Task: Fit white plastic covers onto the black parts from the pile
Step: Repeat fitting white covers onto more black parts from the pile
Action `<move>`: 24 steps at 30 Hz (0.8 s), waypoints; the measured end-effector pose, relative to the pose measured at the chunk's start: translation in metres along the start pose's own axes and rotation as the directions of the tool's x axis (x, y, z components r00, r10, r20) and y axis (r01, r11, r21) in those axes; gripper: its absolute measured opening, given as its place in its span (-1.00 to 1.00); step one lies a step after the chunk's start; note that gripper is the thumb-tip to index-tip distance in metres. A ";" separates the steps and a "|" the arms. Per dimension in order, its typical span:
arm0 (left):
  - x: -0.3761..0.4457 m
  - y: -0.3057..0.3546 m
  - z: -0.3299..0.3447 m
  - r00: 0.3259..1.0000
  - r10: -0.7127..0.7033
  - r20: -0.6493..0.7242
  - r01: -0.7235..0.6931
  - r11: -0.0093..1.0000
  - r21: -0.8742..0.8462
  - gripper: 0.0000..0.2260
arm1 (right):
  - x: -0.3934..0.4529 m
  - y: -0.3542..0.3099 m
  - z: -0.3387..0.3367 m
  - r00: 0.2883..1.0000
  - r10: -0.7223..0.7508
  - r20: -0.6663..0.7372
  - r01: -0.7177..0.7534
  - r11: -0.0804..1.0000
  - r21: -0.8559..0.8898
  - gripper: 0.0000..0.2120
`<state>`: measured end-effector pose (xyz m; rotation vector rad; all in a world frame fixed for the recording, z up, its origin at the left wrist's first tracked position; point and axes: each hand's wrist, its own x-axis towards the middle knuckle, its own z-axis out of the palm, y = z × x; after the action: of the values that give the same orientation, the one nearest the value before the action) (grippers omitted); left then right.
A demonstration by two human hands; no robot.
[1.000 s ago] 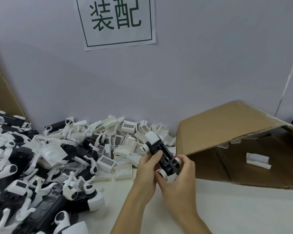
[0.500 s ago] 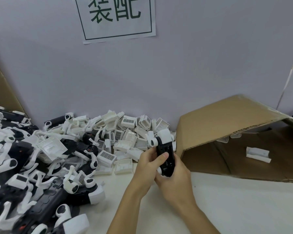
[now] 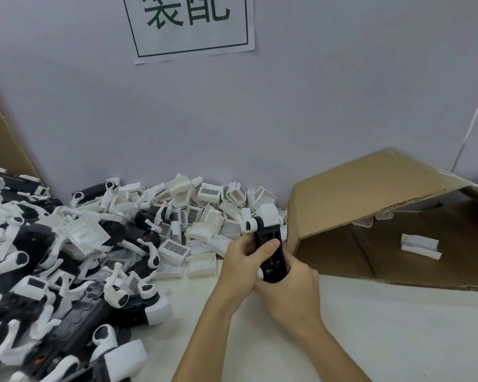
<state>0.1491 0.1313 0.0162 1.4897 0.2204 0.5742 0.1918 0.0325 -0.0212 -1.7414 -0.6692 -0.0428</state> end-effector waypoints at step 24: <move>-0.002 -0.021 -0.018 0.930 0.295 0.221 -0.366 0.667 0.650 -0.62 | 0.009 0.008 0.000 0.997 0.026 -0.069 -0.009 0.971 0.239 -0.55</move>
<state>0.1438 0.1466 -0.0066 2.3144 0.0770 0.7567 0.2033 0.0350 -0.0252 -1.5072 -0.5814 -0.0121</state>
